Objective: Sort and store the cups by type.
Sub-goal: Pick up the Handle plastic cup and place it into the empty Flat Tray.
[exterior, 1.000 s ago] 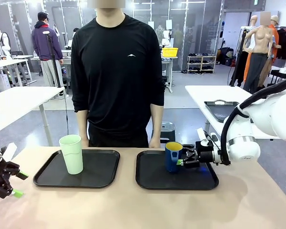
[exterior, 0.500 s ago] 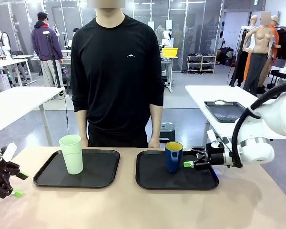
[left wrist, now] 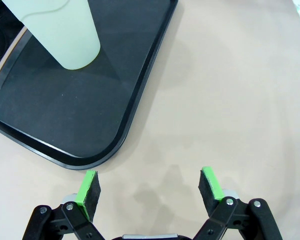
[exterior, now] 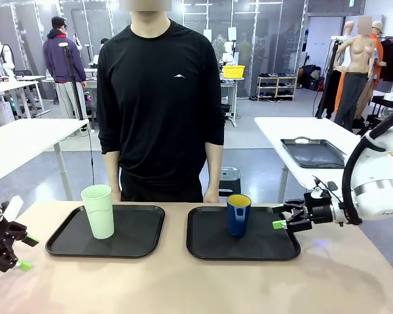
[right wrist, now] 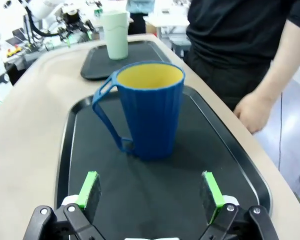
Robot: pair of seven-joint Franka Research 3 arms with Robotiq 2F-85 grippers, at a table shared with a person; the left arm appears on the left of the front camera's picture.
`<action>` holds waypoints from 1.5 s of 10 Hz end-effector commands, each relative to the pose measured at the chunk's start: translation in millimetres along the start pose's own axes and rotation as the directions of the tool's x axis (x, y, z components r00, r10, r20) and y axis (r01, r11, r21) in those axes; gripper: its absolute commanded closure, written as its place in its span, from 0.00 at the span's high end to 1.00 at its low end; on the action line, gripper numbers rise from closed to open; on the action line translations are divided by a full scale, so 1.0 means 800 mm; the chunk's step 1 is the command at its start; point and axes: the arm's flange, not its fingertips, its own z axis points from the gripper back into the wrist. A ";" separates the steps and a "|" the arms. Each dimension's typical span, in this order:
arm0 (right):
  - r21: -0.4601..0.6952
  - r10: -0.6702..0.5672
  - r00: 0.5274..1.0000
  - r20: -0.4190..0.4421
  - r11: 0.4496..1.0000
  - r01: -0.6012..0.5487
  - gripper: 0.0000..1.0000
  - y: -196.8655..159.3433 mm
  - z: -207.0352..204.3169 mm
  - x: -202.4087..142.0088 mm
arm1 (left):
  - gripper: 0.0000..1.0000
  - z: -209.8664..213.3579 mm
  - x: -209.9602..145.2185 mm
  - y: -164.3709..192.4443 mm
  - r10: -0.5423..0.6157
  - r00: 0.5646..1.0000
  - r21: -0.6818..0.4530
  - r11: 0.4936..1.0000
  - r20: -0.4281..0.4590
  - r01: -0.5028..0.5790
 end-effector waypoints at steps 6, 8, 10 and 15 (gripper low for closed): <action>-0.056 -0.012 0.997 -0.070 0.998 0.008 1.00 0.015 0.015 0.019 | 1.00 0.000 -0.001 0.000 -0.017 1.000 0.007 1.000 0.006 0.017; -0.056 -0.012 0.997 -0.070 0.998 0.008 1.00 0.015 0.015 0.019 | 1.00 0.000 -0.001 0.000 -0.017 1.000 0.007 1.000 0.006 0.017; -0.056 -0.012 0.997 -0.070 0.998 0.008 1.00 0.015 0.015 0.019 | 1.00 0.000 -0.001 0.000 -0.017 1.000 0.007 1.000 0.006 0.017; -0.056 -0.012 0.997 -0.070 0.998 0.008 1.00 0.015 0.015 0.019 | 1.00 0.000 -0.001 0.000 -0.017 1.000 0.007 1.000 0.006 0.017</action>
